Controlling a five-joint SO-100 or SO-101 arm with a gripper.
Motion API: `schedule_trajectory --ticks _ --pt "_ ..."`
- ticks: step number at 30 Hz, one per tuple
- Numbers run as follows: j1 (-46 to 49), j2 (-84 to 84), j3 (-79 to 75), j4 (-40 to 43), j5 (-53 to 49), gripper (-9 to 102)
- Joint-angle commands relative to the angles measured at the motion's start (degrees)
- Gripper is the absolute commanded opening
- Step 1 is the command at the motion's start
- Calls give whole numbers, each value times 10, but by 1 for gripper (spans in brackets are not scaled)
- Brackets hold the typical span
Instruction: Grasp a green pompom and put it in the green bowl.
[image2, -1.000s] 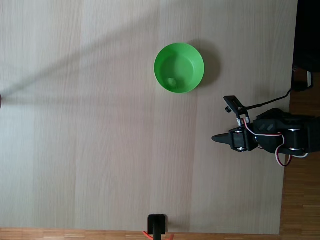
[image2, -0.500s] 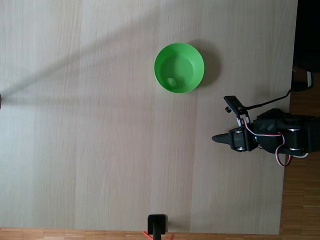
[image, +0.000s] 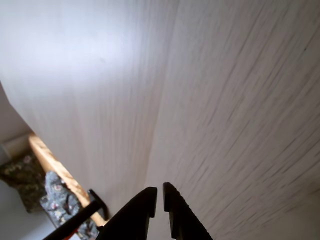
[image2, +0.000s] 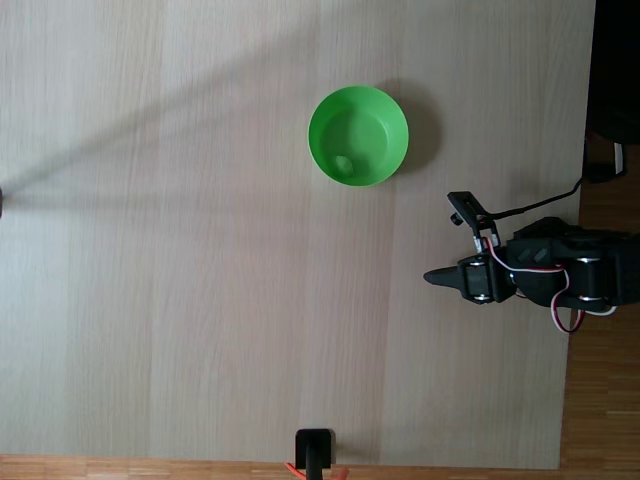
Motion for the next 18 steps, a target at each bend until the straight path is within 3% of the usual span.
schedule_trajectory --ticks 1,18 --pt "-4 32 -4 0 -3 0" --pt "-6 32 -4 4 -3 0"
